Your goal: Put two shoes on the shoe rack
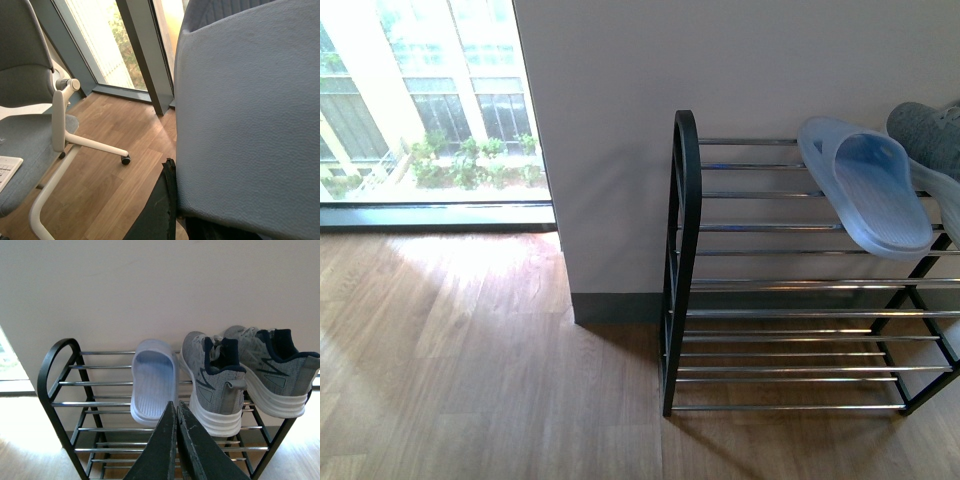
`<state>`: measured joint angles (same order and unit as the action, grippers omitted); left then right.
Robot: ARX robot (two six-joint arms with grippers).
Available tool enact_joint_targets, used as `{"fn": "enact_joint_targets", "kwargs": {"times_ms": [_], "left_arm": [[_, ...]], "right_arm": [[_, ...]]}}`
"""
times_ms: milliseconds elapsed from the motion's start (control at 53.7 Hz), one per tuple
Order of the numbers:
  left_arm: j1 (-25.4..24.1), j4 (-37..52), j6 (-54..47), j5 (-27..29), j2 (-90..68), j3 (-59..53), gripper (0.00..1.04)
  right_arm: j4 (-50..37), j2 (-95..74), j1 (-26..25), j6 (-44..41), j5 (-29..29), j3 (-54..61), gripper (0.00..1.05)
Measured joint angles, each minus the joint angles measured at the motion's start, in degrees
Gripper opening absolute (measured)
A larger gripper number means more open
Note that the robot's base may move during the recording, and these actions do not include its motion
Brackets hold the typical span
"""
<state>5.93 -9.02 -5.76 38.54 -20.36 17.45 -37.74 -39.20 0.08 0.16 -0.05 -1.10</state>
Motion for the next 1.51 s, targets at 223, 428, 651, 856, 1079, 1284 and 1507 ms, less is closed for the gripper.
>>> {"fn": "enact_joint_targets", "kwargs": {"times_ms": [223, 428, 651, 856, 1079, 1284, 1507], "left_arm": [[0.0, 0.0, 0.0, 0.0, 0.0, 0.0, 0.02], [0.0, 0.0, 0.0, 0.0, 0.0, 0.0, 0.02], [0.0, 0.0, 0.0, 0.0, 0.0, 0.0, 0.02], [0.0, 0.0, 0.0, 0.0, 0.0, 0.0, 0.02], [0.0, 0.0, 0.0, 0.0, 0.0, 0.0, 0.02], [0.0, 0.0, 0.0, 0.0, 0.0, 0.0, 0.02], [0.0, 0.0, 0.0, 0.0, 0.0, 0.0, 0.02]], "right_arm": [[7.1, 8.0, 0.0, 0.0, 0.0, 0.0, 0.01], [13.5, 14.8, 0.0, 0.0, 0.0, 0.0, 0.01], [18.5, 19.9, 0.0, 0.0, 0.0, 0.0, 0.01], [22.9, 24.5, 0.0, 0.0, 0.0, 0.0, 0.01], [26.8, 28.3, 0.0, 0.0, 0.0, 0.0, 0.01], [36.9, 36.7, 0.0, 0.0, 0.1, 0.0, 0.01], [37.7, 38.8, 0.0, 0.0, 0.0, 0.0, 0.04]]}}
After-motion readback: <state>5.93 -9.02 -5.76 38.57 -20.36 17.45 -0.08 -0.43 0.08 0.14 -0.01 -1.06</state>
